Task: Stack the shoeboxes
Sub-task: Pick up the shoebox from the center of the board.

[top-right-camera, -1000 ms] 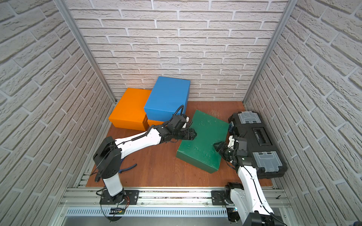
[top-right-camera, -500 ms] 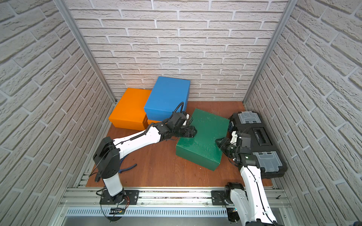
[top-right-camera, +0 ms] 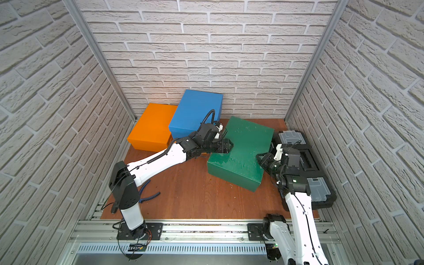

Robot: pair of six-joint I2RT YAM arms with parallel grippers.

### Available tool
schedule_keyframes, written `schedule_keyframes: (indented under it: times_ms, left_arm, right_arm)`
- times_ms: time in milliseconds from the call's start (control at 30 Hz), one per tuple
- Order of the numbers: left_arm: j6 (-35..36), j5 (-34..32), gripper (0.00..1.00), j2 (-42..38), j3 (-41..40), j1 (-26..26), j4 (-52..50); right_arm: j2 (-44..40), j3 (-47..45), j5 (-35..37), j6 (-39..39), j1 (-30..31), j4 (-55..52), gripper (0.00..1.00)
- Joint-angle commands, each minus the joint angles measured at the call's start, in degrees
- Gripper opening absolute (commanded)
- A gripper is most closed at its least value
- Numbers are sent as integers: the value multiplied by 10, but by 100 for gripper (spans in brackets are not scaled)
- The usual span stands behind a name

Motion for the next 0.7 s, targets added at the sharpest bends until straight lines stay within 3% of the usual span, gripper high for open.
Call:
schedule_keyframes:
  times_ms: [0,667]
  left_arm:
    - [30,86,84,-11,41,-32,47]
    - [84,84,86,15,217,17,-23]
  right_arm:
    - [13,35,-90,-13,36,51,40]
    - [182,309,-12,-54,172,50,40]
